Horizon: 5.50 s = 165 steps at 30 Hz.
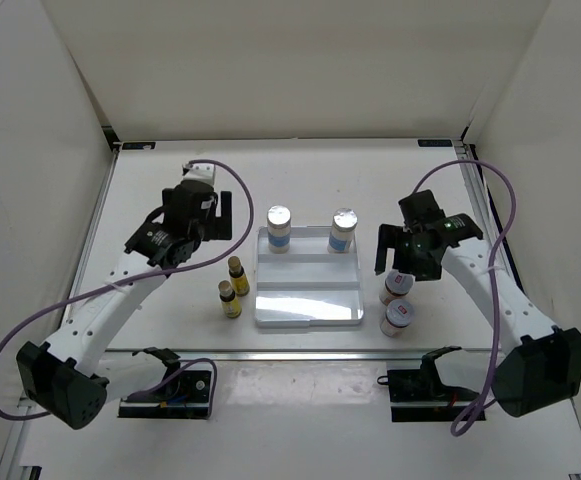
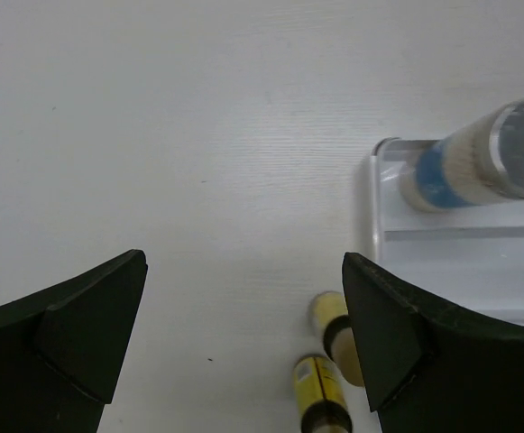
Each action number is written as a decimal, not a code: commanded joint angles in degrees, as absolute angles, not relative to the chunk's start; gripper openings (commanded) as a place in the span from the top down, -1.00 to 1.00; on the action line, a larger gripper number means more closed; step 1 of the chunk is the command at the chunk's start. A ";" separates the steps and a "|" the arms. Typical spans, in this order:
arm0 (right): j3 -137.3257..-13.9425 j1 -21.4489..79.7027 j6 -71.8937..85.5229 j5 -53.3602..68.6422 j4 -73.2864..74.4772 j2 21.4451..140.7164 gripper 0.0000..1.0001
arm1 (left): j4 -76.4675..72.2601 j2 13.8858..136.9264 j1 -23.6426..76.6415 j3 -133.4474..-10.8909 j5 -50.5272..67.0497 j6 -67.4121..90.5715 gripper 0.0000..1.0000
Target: Organize the condiment bottles
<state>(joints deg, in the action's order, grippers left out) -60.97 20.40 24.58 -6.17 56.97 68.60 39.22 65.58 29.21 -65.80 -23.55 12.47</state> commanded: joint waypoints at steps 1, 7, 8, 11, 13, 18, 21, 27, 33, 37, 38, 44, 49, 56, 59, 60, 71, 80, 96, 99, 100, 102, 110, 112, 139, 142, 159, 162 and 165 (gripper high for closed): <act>-61.61 18.82 25.31 -5.37 56.07 72.76 -1.00 | 37.89 62.32 28.48 -59.97 -31.53 13.88 -1.00; -57.31 17.49 25.84 -1.05 52.48 75.59 -1.00 | 36.12 59.41 25.31 -57.57 -31.55 14.41 -1.00; -56.78 17.49 25.84 -1.05 51.95 75.59 -1.00 | 35.51 59.41 24.79 -57.57 -31.03 14.41 -1.00; -56.07 17.49 27.15 -1.05 51.94 76.11 -1.00 | 35.51 60.46 24.79 -57.57 -31.03 14.41 -1.00; -55.55 17.49 27.16 -1.67 51.94 77.16 -1.00 | 35.51 60.47 24.79 -58.10 -31.03 14.41 -1.00; -54.40 17.49 27.69 -3.96 51.33 77.70 -0.72 | 35.51 60.47 24.79 -58.10 -30.50 14.41 -1.00; -54.93 17.49 27.69 -6.50 52.46 78.83 -0.47 | 35.51 60.47 24.79 -58.10 -30.50 14.41 -1.00; -58.35 17.49 28.39 -11.95 55.37 78.84 -0.02 | 35.51 60.47 24.79 -58.10 -29.98 14.41 -1.00; -63.36 18.11 28.39 -13.01 55.89 74.53 0.54 | 35.51 60.47 24.79 -58.10 -29.45 14.41 -1.00; -68.37 21.09 28.39 -10.82 56.43 73.74 0.61 | 35.51 60.47 24.79 -58.10 -29.44 14.41 -1.00; -70.12 21.70 28.39 -10.20 56.43 74.26 0.61 | 35.51 60.47 24.79 -58.10 -29.44 14.41 -1.00; -74.09 29.16 29.00 -8.17 54.59 78.92 0.64 | 35.51 60.47 24.79 -58.10 -29.44 13.89 -1.00; -76.90 32.34 30.15 -8.17 51.69 83.84 0.64 | 35.51 60.47 24.79 -58.10 -29.44 13.89 -1.00; -76.90 34.28 30.15 -6.24 47.55 89.99 0.64 | 35.51 60.47 24.79 -58.10 -28.92 13.89 -1.00; -76.90 34.80 30.15 -5.19 46.41 91.92 0.64 | 35.51 60.47 24.79 -58.10 -28.39 13.89 -1.00; -76.90 34.80 30.15 -5.19 46.41 92.46 0.62 | 35.51 59.95 24.79 -58.10 -28.39 13.89 -1.00; -76.38 35.95 31.20 -4.48 46.41 95.45 -0.62 | 35.51 59.94 24.79 -58.10 -27.87 13.36 -1.00; -84.29 38.23 29.36 -16.86 58.87 88.87 -1.00 | 35.51 59.41 24.79 -58.10 -27.86 13.36 -1.00; -61.01 32.70 42.79 -18.63 67.32 67.77 -0.97 | 35.51 58.36 24.79 -58.10 -25.66 12.83 -1.00; -57.40 32.08 45.95 -18.02 67.32 66.97 -0.95 | 35.51 58.36 24.79 -58.10 -25.66 12.83 -1.00; -56.52 32.08 46.66 -17.32 67.32 66.36 -0.95 | 35.51 58.36 24.79 -58.10 -25.66 12.83 -1.00; -54.16 31.46 47.20 -16.36 67.32 65.75 -0.95 | 35.51 58.36 24.79 -58.10 -25.66 12.83 -1.00; -46.07 28.66 46.58 -9.42 59.16 65.21 -0.83 | 35.51 58.89 24.79 -58.10 -25.14 12.83 -1.00; -45.53 28.65 46.05 -8.80 57.05 64.69 -0.77 | 35.51 58.89 24.79 -58.10 -25.14 12.83 -1.00; -63.96 38.84 37.54 -13.72 52.13 55.62 1.00 | 35.51 59.41 24.79 -58.10 -24.61 12.83 -1.00; -67.05 42.70 35.43 -12.57 49.31 62.65 1.00 | 35.51 59.41 24.79 -58.10 -24.61 12.83 -1.00; -88.41 48.87 31.99 -6.68 44.21 98.95 1.00 | 35.51 59.41 24.79 -58.10 -24.61 12.30 -1.00; -90.61 48.87 32.52 -6.68 44.91 102.82 1.00 | 35.51 59.41 24.79 -58.10 -24.61 12.30 -1.00; -91.14 48.87 33.13 -6.68 45.44 105.46 1.00 | 35.51 59.41 24.79 -58.10 -24.61 12.30 -1.00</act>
